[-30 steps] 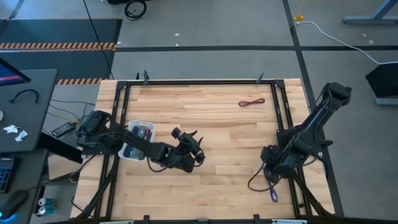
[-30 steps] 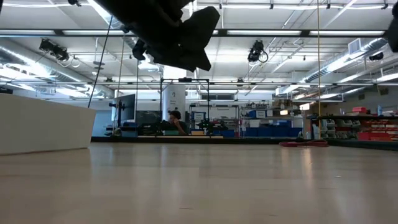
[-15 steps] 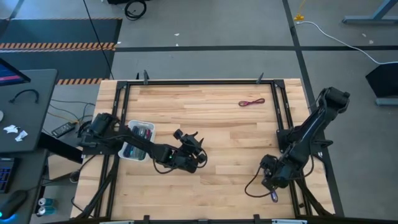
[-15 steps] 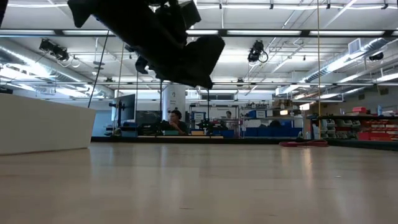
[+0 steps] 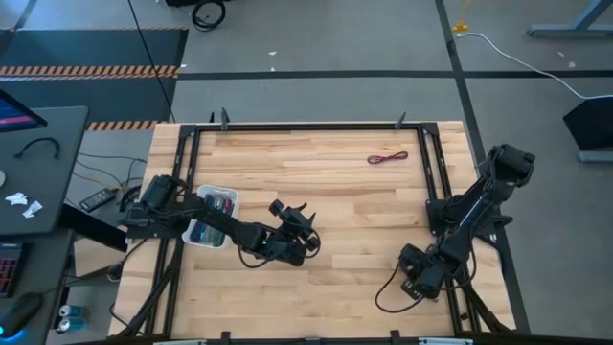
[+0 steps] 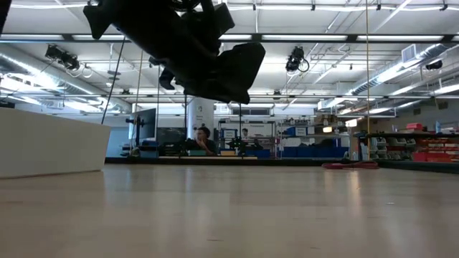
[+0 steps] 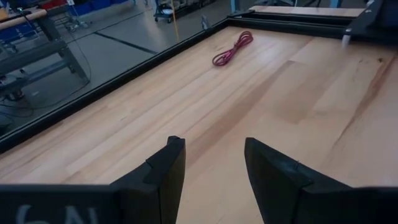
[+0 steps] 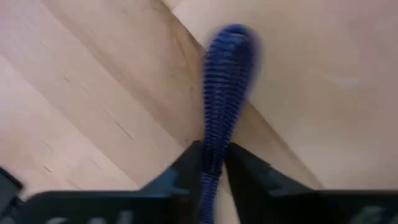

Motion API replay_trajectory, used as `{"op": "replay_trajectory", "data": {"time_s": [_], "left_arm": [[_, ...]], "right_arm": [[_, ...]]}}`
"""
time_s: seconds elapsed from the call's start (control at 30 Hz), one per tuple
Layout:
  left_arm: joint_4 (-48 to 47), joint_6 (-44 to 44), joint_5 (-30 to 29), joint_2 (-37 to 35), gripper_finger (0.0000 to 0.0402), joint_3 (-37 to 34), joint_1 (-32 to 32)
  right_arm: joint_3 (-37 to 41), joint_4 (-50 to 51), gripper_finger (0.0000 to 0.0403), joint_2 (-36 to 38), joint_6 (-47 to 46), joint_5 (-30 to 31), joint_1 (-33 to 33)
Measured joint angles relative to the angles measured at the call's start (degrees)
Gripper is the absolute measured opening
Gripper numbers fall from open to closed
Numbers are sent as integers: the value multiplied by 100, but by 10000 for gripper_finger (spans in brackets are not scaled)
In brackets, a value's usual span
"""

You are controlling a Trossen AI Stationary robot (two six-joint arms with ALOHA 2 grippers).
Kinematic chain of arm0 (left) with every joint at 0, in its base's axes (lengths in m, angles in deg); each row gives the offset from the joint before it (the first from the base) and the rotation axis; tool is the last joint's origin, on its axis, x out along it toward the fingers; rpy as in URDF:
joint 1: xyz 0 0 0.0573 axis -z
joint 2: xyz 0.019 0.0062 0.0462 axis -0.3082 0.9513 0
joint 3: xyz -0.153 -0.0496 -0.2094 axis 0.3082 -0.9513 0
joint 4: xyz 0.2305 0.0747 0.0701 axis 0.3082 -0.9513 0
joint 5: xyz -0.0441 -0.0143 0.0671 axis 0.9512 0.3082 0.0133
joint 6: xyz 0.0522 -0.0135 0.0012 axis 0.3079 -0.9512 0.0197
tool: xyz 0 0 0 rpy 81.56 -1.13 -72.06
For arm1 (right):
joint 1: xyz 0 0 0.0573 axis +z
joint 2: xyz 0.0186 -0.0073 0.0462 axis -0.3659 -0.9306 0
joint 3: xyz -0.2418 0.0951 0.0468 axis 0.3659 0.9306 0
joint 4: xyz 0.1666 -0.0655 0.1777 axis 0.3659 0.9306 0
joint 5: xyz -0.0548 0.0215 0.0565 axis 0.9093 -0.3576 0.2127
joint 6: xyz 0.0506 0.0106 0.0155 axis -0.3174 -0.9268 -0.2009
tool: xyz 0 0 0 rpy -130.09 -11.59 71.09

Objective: Pick and place USB-C Cables
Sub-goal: Put the violet charger cable into the white bin

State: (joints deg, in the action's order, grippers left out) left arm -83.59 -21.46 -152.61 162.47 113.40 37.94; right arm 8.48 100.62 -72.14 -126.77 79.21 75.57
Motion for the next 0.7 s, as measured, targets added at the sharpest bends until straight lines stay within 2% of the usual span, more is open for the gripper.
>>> {"op": "replay_trajectory", "data": {"time_s": [0.07, 0.13, 0.27, 0.43, 0.57, 0.7], "left_arm": [[32, -19, 55, 0, 172, 0, -17], [66, -15, 116, 0, 172, 0, -22], [119, -15, 274, 0, 172, 0, -22], [478, 165, 539, -2, 172, 0, -19], [1369, 1036, 1021, -6, 172, 0, -33], [2450, 2568, 2124, 6, 172, 0, -33]], "right_arm": [[9, 75, 37, 116, 284, 321, 39], [38, 146, 15, 296, 638, 980, 49], [37, 199, 23, 894, 1407, 2463, 23], [42, -289, 10, 1622, 3642, 4434, -49], [237, -1724, 10, 2006, 5874, 5336, -185], [907, -4344, 10, 2186, 8185, 5137, -376]]}}
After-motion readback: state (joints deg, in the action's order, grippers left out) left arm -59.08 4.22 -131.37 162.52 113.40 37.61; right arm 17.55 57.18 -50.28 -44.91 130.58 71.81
